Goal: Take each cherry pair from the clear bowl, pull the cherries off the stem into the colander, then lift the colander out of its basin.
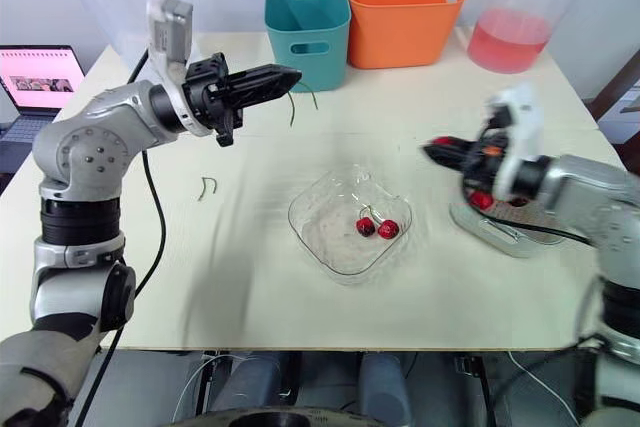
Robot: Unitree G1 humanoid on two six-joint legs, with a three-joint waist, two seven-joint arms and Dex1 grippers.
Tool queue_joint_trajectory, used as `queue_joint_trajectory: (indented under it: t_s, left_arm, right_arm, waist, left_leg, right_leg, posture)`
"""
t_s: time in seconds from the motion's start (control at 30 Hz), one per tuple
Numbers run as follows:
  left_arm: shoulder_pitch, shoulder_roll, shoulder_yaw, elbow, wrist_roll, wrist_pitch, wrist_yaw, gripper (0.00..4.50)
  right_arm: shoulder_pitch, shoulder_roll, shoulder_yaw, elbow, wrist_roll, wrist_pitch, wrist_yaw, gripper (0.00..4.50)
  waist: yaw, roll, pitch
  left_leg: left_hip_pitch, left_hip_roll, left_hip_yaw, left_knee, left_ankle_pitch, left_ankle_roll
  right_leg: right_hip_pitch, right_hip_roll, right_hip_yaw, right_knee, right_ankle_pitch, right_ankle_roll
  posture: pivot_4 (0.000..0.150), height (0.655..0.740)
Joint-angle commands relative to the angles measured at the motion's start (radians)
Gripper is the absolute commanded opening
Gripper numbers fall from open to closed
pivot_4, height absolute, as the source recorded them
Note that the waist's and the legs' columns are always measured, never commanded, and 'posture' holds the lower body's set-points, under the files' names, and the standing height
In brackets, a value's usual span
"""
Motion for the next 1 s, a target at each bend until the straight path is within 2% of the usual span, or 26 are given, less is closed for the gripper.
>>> queue_joint_trajectory:
  t_s: [0.03,0.27,0.37,0.5,0.67,0.77,0.9,1.0]
  left_arm:
    - [-0.003,0.002,-0.003,-0.028,0.01,-0.033,-0.016,0.0]
    - [-0.004,-0.014,-0.034,0.007,0.051,-0.075,-0.033,0.0]
    - [-0.003,-0.011,-0.034,0.014,0.063,-0.081,-0.038,0.0]
    - [0.0,-0.003,-0.024,0.022,0.073,-0.088,-0.036,0.0]
    - [0.001,0.001,0.017,0.044,0.067,-0.088,0.003,0.0]
    - [0.025,0.03,0.067,0.032,0.041,-0.04,0.044,0.0]
    - [0.128,0.104,0.151,0.0,0.005,0.051,0.11,0.0]
    - [0.245,0.151,0.2,-0.003,-0.003,0.104,0.144,0.0]
  right_arm:
    - [0.069,-0.061,-0.054,0.061,-0.101,-0.102,0.055,0.76]
    - [0.055,-0.054,0.021,0.166,-0.253,-0.229,0.046,0.76]
    - [0.033,-0.045,0.027,0.196,-0.279,-0.25,0.042,1.79]
    - [0.01,-0.046,0.03,0.21,-0.297,-0.263,0.053,3.81]
    - [-0.049,-0.032,0.035,0.176,-0.268,-0.235,0.062,3.81]
    - [-0.115,-0.004,0.048,0.046,-0.152,-0.135,0.079,3.81]
    - [-0.26,0.13,0.12,-0.177,0.112,0.062,0.05,3.81]
    - [-0.345,0.274,0.256,-0.28,0.186,0.127,-0.016,3.81]
  waist:
    - [-0.002,0.0,0.0]
    - [-0.008,0.001,0.0]
    - [-0.003,0.001,0.0]
    - [0.0,0.001,0.0]
    - [-0.003,0.001,0.0]
    - [-0.012,0.001,0.0]
    - [-0.034,0.001,-0.001]
    - [-0.031,0.001,0.0]
  left_leg:
    - [0.0,0.0,0.0,0.0,0.0,0.0]
    - [0.002,0.001,0.002,0.0,0.001,-0.002]
    - [0.001,0.001,0.001,0.0,0.001,-0.002]
    - [0.001,0.002,0.001,0.0,0.001,-0.002]
    - [0.001,0.002,0.0,0.0,0.001,-0.002]
    - [0.001,0.002,0.0,0.0,0.001,-0.002]
    - [0.002,0.004,-0.002,-0.001,0.001,-0.002]
    - [0.001,0.003,-0.005,-0.001,0.001,-0.002]
  right_leg:
    - [0.0,0.0,0.0,0.0,0.0,0.0]
    - [0.0,0.001,0.001,0.001,0.0,0.0]
    - [0.0,0.001,0.001,0.001,0.0,0.0]
    - [0.0,0.0,0.001,0.0,0.0,0.0]
    - [0.0,0.0,0.001,0.0,0.0,0.0]
    - [0.0,0.001,0.001,0.0,0.0,0.0]
    - [-0.002,0.002,0.001,0.002,0.0,0.0]
    - [-0.002,0.002,0.0,0.003,0.0,0.0]
  posture:
    - [0.15,0.74]
    - [0.15,0.74]
    - [0.15,0.74]
    - [0.15,0.74]
    - [0.15,0.74]
    - [0.15,0.74]
    - [0.15,0.74]
    - [0.15,0.74]
